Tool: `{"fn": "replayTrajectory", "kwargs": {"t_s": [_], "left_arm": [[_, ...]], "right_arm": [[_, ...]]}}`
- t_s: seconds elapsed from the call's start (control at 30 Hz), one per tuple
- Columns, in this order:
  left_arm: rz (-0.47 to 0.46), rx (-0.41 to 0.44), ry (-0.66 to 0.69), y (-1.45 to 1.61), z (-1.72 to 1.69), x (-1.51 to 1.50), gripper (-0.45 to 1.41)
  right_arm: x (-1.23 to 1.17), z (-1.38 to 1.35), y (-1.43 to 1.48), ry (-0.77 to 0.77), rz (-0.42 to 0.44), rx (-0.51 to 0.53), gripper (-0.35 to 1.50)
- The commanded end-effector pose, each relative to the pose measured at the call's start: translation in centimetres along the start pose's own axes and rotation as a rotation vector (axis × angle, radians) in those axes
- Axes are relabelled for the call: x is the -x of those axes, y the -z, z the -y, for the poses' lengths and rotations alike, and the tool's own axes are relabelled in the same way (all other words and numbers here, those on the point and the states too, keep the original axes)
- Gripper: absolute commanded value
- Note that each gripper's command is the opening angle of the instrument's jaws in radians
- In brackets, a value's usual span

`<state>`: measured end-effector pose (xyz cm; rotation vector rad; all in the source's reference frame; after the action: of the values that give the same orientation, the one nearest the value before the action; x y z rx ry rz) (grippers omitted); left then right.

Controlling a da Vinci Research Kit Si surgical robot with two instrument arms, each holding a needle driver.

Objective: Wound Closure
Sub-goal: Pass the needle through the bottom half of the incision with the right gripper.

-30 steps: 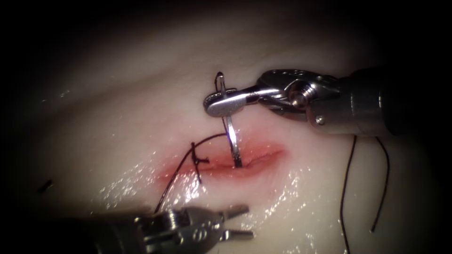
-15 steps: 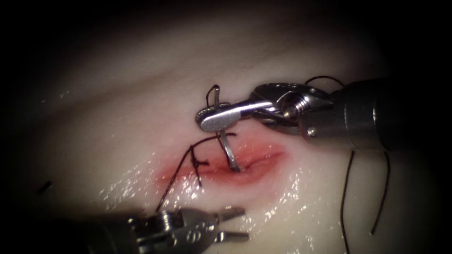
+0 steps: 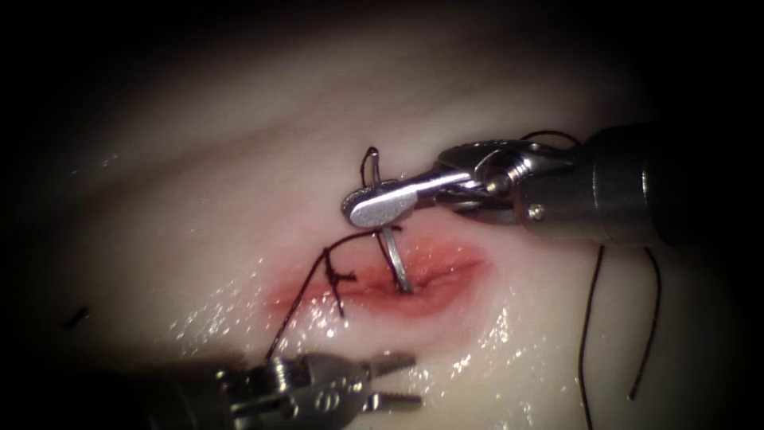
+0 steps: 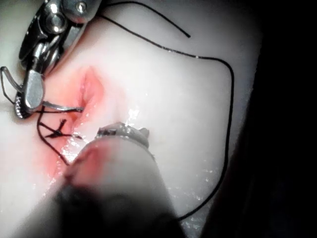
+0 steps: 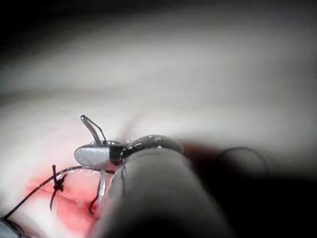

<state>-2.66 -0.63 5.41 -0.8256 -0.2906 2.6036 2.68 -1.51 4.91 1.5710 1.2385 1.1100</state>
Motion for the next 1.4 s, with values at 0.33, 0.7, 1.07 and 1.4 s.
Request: {"fn": "replayTrajectory", "kwargs": {"t_s": [0.33,0.7,1.07,1.4], "left_arm": [[0.0,0.002,-0.002,-0.07,-0.01,0.01,0.09],[0.001,0.0,0.0,-0.07,-0.02,0.0,0.09],[-0.014,-0.003,-0.027,0.1,-0.14,-0.14,0.04],[-0.097,-0.071,-0.111,0.15,-0.13,-0.39,0.07]], "right_arm": [[0.26,0.04,-0.06,-0.114,0.028,-0.015,-0.35],[0.28,0.11,-0.13,-0.204,0.011,-0.011,-0.35],[0.06,0.1,0.05,0.037,-0.186,0.112,0.91],[-0.35,0.15,0.82,0.278,-0.156,0.452,0.79]]}}
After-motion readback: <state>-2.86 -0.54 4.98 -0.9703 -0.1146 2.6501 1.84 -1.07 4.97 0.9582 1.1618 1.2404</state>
